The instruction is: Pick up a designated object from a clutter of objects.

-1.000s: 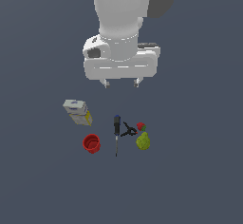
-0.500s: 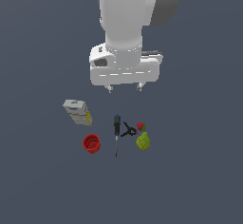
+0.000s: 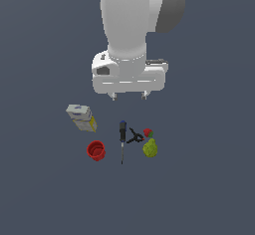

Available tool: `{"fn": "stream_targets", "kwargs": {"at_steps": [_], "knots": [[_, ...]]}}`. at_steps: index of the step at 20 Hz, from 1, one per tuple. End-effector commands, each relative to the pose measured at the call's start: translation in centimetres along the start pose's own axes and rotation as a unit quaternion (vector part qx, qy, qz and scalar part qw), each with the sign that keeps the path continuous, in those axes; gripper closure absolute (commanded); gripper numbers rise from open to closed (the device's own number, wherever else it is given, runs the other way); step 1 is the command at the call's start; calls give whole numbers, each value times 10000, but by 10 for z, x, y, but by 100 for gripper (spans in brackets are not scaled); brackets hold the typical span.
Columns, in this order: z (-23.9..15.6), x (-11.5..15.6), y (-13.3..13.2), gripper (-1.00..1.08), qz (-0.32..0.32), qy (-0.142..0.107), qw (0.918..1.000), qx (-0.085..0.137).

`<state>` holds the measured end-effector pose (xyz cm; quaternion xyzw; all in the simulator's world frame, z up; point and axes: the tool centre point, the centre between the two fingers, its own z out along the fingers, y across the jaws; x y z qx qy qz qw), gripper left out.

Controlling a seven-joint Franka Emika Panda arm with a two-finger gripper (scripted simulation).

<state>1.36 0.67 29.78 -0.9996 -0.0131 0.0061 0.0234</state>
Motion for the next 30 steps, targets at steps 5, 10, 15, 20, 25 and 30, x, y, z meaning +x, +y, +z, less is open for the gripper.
{"fn": "stream_targets", "kwargs": {"at_steps": [5,10,15,20,25,30], "knots": [[24,19,19,-92,482,10,9988,23],[55,39,44,-92,1075,26,9942,26],[97,60,77,-92,1811,50,9835,-8],[137,74,110,-92,2459,80,9692,-74],[168,80,134,-92,2907,106,9566,-140],[186,83,148,-92,3168,125,9482,-187]]}}
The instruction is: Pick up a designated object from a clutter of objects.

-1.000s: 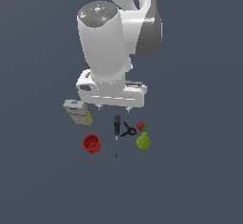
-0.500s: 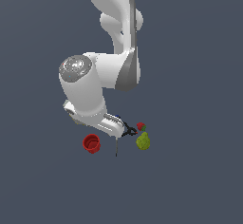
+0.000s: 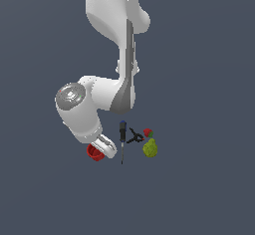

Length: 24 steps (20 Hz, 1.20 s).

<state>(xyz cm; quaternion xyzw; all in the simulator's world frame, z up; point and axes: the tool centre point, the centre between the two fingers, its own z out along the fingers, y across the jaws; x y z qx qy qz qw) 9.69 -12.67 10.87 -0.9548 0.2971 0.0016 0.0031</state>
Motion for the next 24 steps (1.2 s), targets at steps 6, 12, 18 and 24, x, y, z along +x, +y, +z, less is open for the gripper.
{"fn": "stream_targets", "kwargs": {"at_steps": [6,12,18,24], "knots": [[10,5,5,-92,147,17,9999,-24],[25,5,6,-92,154,19,9999,-24],[55,5,7,-92,167,24,9999,-24],[62,6,6,108,167,24,9999,-24]]}}
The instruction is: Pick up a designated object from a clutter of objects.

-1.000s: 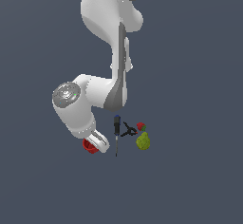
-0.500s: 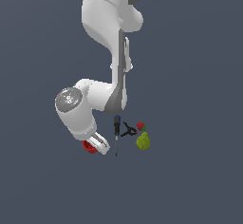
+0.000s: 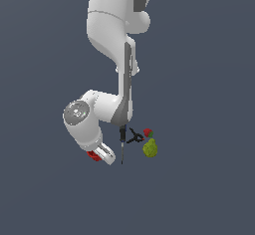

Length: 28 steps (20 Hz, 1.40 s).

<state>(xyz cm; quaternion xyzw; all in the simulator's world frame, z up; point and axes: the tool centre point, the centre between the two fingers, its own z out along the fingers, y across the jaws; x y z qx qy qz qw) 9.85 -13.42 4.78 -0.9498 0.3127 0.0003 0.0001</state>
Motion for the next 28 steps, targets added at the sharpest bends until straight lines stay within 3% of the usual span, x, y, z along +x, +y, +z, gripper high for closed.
{"fn": "stream_targets", "kwargs": {"at_steps": [1,16,28], "knots": [[1,1,0,108,3,2,10000,0],[-7,-4,0,108,0,4,10000,3],[-63,-36,8,108,1,1,10000,8]]}}
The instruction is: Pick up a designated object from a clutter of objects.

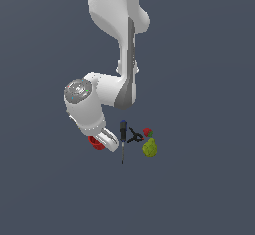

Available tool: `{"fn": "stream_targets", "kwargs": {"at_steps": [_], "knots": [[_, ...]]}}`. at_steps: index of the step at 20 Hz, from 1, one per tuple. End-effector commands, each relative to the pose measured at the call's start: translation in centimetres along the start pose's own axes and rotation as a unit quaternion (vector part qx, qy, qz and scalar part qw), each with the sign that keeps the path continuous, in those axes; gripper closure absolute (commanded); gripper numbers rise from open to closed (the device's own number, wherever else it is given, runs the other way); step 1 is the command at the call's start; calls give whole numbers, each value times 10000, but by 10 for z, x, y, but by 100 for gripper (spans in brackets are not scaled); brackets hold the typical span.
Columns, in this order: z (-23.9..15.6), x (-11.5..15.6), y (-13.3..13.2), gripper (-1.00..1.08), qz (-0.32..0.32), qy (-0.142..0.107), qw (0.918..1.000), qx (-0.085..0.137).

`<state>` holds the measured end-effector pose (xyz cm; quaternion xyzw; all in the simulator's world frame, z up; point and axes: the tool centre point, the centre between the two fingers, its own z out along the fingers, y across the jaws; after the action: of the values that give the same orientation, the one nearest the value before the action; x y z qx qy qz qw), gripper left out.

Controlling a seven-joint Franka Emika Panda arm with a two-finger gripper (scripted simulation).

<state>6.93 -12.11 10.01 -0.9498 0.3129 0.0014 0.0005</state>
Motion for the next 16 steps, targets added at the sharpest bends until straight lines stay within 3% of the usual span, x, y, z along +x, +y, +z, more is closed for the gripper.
{"fn": "stream_targets", "kwargs": {"at_steps": [1,16], "knots": [[-19,-9,2,108,-1,12,10000,8],[-141,-78,17,108,3,12,10000,5]]}}
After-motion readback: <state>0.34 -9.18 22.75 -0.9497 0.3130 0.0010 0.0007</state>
